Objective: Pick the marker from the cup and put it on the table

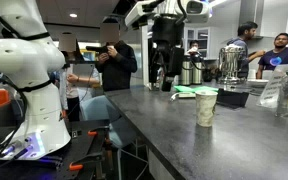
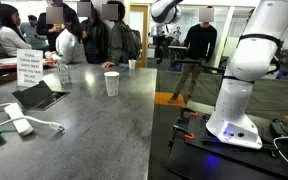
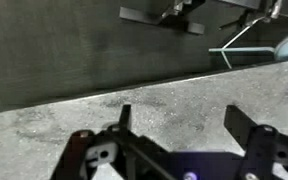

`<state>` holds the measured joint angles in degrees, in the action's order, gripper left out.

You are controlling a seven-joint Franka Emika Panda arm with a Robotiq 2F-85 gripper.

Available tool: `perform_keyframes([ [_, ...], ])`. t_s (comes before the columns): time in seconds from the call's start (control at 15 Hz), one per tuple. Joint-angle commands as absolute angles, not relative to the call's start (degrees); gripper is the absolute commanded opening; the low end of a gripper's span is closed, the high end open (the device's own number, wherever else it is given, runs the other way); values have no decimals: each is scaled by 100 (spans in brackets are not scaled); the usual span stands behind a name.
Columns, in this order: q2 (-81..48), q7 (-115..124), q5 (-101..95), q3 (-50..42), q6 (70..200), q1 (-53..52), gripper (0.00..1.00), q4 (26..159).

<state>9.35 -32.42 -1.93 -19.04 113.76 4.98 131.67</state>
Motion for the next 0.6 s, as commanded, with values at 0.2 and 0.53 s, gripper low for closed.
perform_keyframes([
  [0.2, 925, -3266, -161, -1731, 11368, 676, 100, 13160],
  [0.53, 832, -3588, -241, -1468, 11694, 569, 100, 13116],
])
